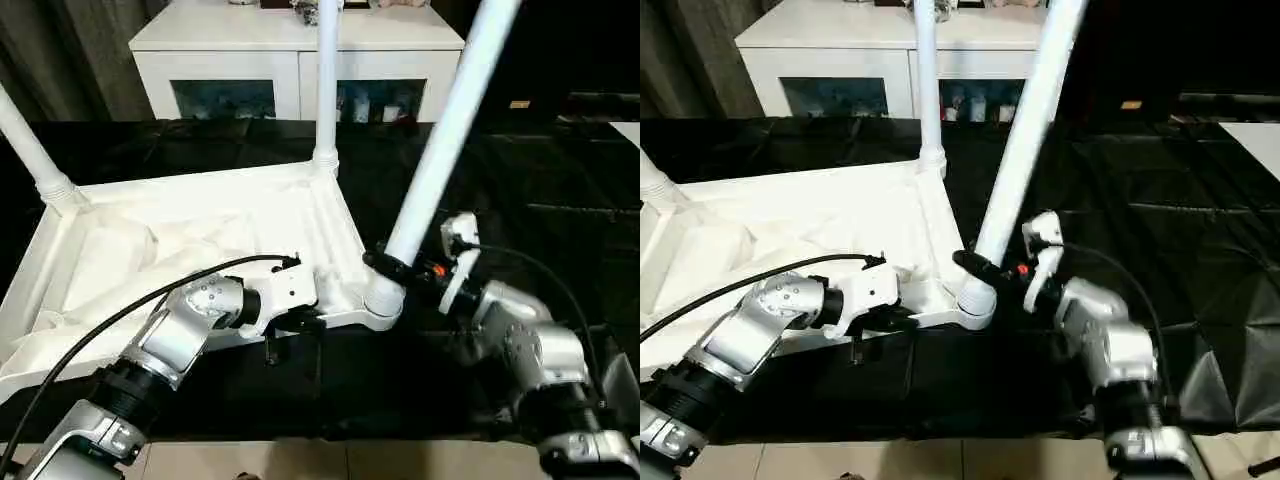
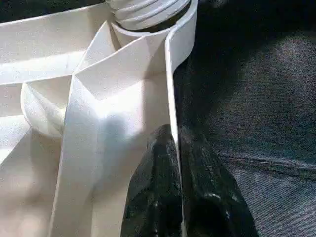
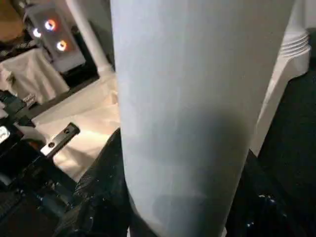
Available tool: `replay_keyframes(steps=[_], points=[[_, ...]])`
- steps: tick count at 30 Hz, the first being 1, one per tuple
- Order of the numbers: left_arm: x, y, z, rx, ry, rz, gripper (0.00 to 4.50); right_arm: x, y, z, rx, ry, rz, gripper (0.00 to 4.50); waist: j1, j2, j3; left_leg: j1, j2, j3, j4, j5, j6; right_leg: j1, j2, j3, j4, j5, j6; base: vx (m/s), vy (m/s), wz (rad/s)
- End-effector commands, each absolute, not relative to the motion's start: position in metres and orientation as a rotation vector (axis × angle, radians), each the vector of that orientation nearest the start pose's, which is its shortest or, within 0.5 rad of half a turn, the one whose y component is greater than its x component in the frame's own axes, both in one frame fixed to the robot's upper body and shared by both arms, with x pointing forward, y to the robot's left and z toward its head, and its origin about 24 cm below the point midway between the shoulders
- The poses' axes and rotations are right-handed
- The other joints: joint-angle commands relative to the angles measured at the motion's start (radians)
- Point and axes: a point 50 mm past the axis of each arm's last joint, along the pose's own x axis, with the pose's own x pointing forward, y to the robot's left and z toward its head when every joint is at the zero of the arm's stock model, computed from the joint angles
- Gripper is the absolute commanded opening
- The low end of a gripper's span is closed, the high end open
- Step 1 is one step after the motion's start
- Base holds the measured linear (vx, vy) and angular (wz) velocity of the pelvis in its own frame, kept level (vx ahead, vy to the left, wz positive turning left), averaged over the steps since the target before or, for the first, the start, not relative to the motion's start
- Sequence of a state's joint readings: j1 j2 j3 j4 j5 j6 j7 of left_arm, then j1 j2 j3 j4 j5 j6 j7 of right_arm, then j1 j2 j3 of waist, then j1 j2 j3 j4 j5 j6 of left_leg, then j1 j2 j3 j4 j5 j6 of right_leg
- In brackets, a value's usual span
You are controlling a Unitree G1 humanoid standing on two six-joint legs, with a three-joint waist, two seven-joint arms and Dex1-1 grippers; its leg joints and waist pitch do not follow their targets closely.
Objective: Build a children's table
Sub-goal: Insert table leg to table base, then rotate leg to tighten
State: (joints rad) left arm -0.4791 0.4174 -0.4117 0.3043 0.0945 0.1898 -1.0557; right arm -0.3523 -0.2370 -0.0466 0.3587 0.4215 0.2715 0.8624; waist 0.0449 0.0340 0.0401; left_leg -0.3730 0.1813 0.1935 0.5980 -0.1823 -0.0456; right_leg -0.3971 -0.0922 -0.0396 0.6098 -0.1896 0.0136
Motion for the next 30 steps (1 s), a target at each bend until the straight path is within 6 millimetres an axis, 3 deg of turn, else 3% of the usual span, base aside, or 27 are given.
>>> replay_keyframes(steps=[1, 2, 3, 6, 9, 14, 15, 16, 19, 20, 21, 24, 26, 30], points=[[0.298, 0.12, 0.049, 0.627, 0.439, -1.262, 0.0, 0.292, -0.165, 0.033, 0.28, 0.227, 0.746, 1.86, -0.001, 0.016, -0.046, 0.023, 0.042, -0.031, -0.096, -0.457, -0.048, 0.018, -0.047, 0.03, -0.095, -0.366, -0.189, 0.0, 0.0, 0.0], [0.299, 0.12, 0.05, 0.626, 0.436, -1.259, 0.0, 0.289, -0.164, 0.032, 0.264, 0.216, 0.737, 1.86, 0.001, 0.013, -0.045, 0.025, 0.043, -0.03, -0.097, -0.466, -0.05, 0.015, -0.047, 0.031, -0.1, -0.373, -0.181, 0.0, 0.0, 0.0], [0.3, 0.12, 0.05, 0.625, 0.433, -1.255, 0.0, 0.286, -0.163, 0.031, 0.242, 0.205, 0.734, 1.86, 0.002, 0.02, -0.046, 0.028, 0.043, -0.031, -0.097, -0.474, -0.052, 0.013, -0.048, 0.031, -0.098, -0.375, -0.181, 0.0, 0.0, 0.0], [0.3, 0.12, 0.05, 0.627, 0.431, -1.253, 0.0, 0.282, -0.161, 0.029, 0.202, 0.182, 0.714, 1.86, 0.0, 0.014, -0.044, 0.024, 0.041, -0.033, -0.099, -0.484, -0.047, 0.014, -0.048, 0.031, -0.102, -0.407, -0.169, 0.0, 0.0, 0.0], [0.301, 0.121, 0.05, 0.632, 0.43, -1.249, 0.0, 0.276, -0.156, 0.027, 0.166, 0.178, 0.723, 1.85, 0.001, 0.018, -0.042, 0.026, 0.042, -0.033, -0.1, -0.496, -0.046, 0.011, -0.049, 0.032, -0.107, -0.441, -0.159, 0.0, 0.0, 0.0], [0.302, 0.122, 0.051, 0.64, 0.429, -1.249, 0.0, 0.273, -0.149, 0.026, 0.089, 0.198, 0.782, 1.85, 0.003, 0.02, -0.043, 0.021, 0.043, -0.033, -0.104, -0.468, -0.039, 0.014, -0.048, 0.033, -0.105, -0.411, -0.157, 0.0, 0.0, 0.0], [0.302, 0.122, 0.051, 0.645, 0.429, -1.249, 0.0, 0.273, -0.146, 0.027, 0.055, 0.205, 0.809, 1.85, 0.001, 0.004, -0.043, 0.019, 0.042, -0.031, -0.103, -0.465, -0.034, 0.015, -0.047, 0.033, -0.106, -0.417, -0.155, 0.0, 0.0, 0.0], [0.302, 0.122, 0.051, 0.646, 0.429, -1.249, 0.0, 0.273, -0.145, 0.027, 0.044, 0.209, 0.822, 1.85, 0.004, 0.012, -0.042, 0.019, 0.043, -0.033, -0.104, -0.459, -0.034, 0.015, -0.05, 0.033, -0.105, -0.436, -0.149, 0.0, 0.0, 0.0], [0.302, 0.122, 0.051, 0.65, 0.428, -1.245, 0.0, 0.273, -0.14, 0.028, 0.013, 0.237, 0.891, 1.85, 0.001, 0.005, -0.04, 0.021, 0.042, -0.034, -0.103, -0.474, -0.032, 0.012, -0.052, 0.034, -0.111, -0.487, -0.136, 0.0, 0.0, 0.0], [0.302, 0.123, 0.051, 0.653, 0.43, -1.242, 0.0, 0.271, -0.137, 0.028, -0.011, 0.273, 0.958, 1.85, 0.0, -0.007, -0.04, 0.02, 0.043, -0.034, -0.103, -0.47, -0.027, 0.011, -0.052, 0.034, -0.113, -0.506, -0.128, 0.0, 0.0, 0.0], [0.302, 0.123, 0.051, 0.653, 0.43, -1.242, 0.0, 0.271, -0.137, 0.028, -0.011, 0.273, 0.958, 1.85, 0.003, 0.0, -0.04, 0.02, 0.044, -0.037, -0.104, -0.466, -0.027, 0.012, -0.053, 0.034, -0.111, -0.507, -0.127, 0.0, 0.0, 0.0], [0.302, 0.125, 0.05, 0.658, 0.435, -1.233, 0.0, 0.267, -0.134, 0.025, -0.046, 0.36, 1.054, 1.85, 0.003, -0.009, -0.041, 0.019, 0.045, -0.034, -0.106, -0.45, -0.026, 0.013, -0.05, 0.034, -0.11, -0.471, -0.132, 0.0, 0.0, 0.0], [0.301, 0.125, 0.05, 0.657, 0.436, -1.23, 0.0, 0.27, -0.135, 0.025, -0.044, 0.374, 1.052, 1.85, 0.006, -0.008, -0.043, 0.022, 0.047, -0.032, -0.106, -0.438, -0.025, 0.011, -0.051, 0.037, -0.108, -0.433, -0.143, 0.0, 0.0, 0.0], [0.301, 0.125, 0.05, 0.654, 0.435, -1.226, 0.0, 0.276, -0.137, 0.025, -0.011, 0.386, 1.031, 1.85, 0.005, -0.017, -0.044, 0.02, 0.046, -0.031, -0.107, -0.443, -0.029, 0.013, -0.05, 0.035, -0.106, -0.414, -0.15, 0.0, 0.0, 0.0]])
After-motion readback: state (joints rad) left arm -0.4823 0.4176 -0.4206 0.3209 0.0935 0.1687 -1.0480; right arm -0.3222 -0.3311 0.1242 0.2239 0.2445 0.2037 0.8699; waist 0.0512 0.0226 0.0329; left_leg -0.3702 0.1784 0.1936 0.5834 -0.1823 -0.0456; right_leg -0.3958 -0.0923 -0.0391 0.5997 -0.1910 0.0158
